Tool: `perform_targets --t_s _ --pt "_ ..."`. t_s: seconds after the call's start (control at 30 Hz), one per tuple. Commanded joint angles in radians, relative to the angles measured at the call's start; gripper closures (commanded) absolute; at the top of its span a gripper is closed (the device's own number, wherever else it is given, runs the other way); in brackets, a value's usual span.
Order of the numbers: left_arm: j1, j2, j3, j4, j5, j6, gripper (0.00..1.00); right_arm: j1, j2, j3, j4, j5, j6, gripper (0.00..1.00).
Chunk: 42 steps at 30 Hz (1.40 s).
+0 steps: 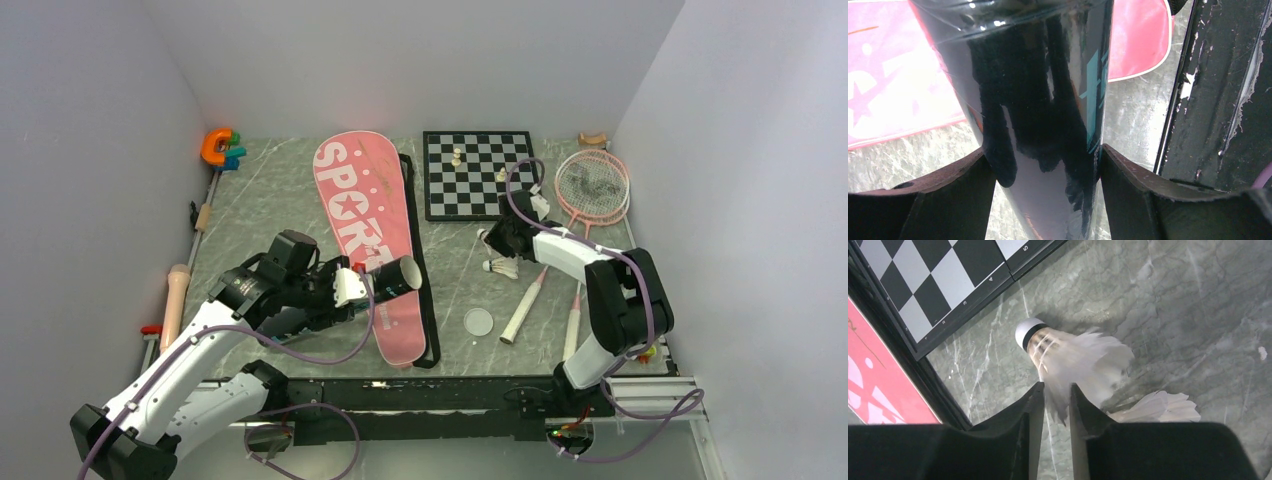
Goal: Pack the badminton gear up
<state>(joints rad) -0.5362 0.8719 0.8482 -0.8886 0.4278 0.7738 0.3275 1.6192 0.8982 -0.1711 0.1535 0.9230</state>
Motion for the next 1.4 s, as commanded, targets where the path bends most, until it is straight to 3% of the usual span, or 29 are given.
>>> perform_targets --t_s 0.0,0.23,0.4,0.63,0.77,1.37 --pt "-0.002 -0.011 0.013 0.005 0.012 0.018 0.68 -0.004 -0.030 0.028 0.038 0.054 -0.019 0.76" --pt "-0.002 -0.010 0.007 0.009 0.018 0.010 0.68 0.014 -0.155 0.015 0.027 0.092 -0.097 1.00" --pt "-0.003 -0.010 0.008 0.003 0.016 0.024 0.68 0.091 -0.293 0.050 -0.036 0.011 -0.219 1.00" --pt "-0.004 -0.008 -0.006 0.000 0.017 0.052 0.68 0.285 -0.516 0.100 -0.156 -0.285 -0.385 0.98" --pt "-0.004 -0.005 -0.016 0.007 0.005 0.059 0.68 0.344 -0.594 0.129 -0.239 -0.374 -0.411 0.96" --pt "-0.006 -0.001 -0.001 0.008 -0.003 0.042 0.68 0.518 -0.622 0.278 -0.505 -0.510 -0.513 0.94"
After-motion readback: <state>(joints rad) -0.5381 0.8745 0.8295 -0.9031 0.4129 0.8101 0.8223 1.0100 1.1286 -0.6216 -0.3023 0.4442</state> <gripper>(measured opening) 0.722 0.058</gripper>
